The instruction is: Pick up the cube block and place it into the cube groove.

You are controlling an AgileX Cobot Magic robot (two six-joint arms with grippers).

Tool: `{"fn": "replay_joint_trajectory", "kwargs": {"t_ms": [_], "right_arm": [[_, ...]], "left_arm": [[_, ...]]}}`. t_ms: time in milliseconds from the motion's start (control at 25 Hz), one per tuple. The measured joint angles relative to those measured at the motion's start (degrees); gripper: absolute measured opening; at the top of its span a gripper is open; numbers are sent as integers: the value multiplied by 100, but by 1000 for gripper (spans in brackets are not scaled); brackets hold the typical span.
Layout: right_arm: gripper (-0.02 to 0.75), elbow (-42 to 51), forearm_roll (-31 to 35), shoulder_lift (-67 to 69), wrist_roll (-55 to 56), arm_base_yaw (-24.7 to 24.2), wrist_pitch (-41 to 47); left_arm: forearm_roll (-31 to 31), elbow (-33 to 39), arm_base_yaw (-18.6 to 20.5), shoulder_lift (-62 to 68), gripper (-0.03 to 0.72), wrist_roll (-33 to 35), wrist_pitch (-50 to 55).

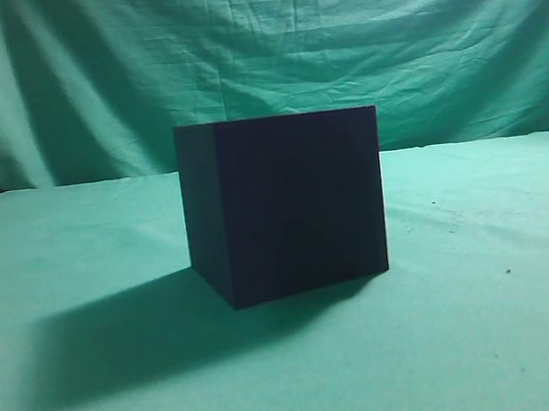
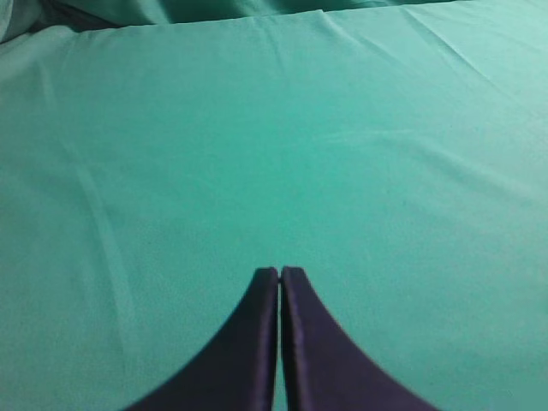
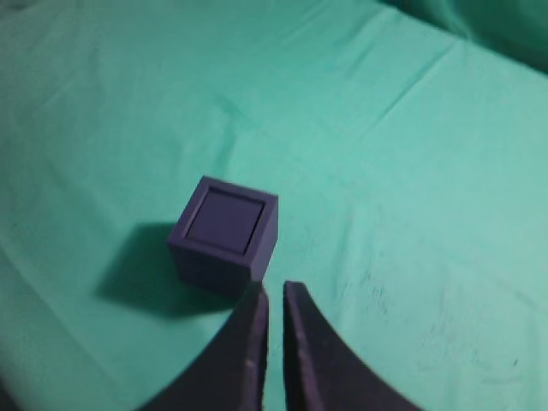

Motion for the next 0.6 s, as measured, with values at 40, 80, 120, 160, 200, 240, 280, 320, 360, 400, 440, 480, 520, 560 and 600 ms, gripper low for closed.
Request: {"fn": "replay_joint_trajectory", "kwargs": {"t_ms": [40,80,120,160,200,240,280,320,360,400,440,480,520,560,600], "right_arm": [[0,33,0,-28,-100,-60,-112],[0,85,0,-71,-170,-159,-274],[0,187,0,-140,-217,-336,-475],[0,337,0,-227,-223,-560,-664],[0,494,0,-333,-237,-812,-907],[0,712,0,-429,-237,-1038,-1161],[0,955,0,-559,-237,-1323,-1401],[0,1226,0,-702,-237,-1611,-1690],[0,1461,14,-830,-237,-1846,-1983],[0,1752,43,-1002,-237,-2117,-2240],[0,2042,88,-1185,-237,-2374,-2455],[0,2285,123,-1377,-237,-2614,-2658],[0,2572,175,-1551,-237,-2801,-2853],[0,2854,241,-1769,-237,-3009,-2980],[0,3129,327,-1996,-237,-3202,-3111]], "left_arm": [[0,0,0,0,0,0,0],[0,0,0,0,0,0,0],[0,0,0,0,0,0,0],[0,0,0,0,0,0,0],[0,0,0,0,0,0,0],[0,0,0,0,0,0,0],[0,0,0,0,0,0,0],[0,0,0,0,0,0,0],[0,0,0,0,0,0,0],[0,0,0,0,0,0,0],[0,0,0,0,0,0,0],[0,0,0,0,0,0,0],[0,0,0,0,0,0,0],[0,0,0,0,0,0,0],[0,0,0,0,0,0,0]]}}
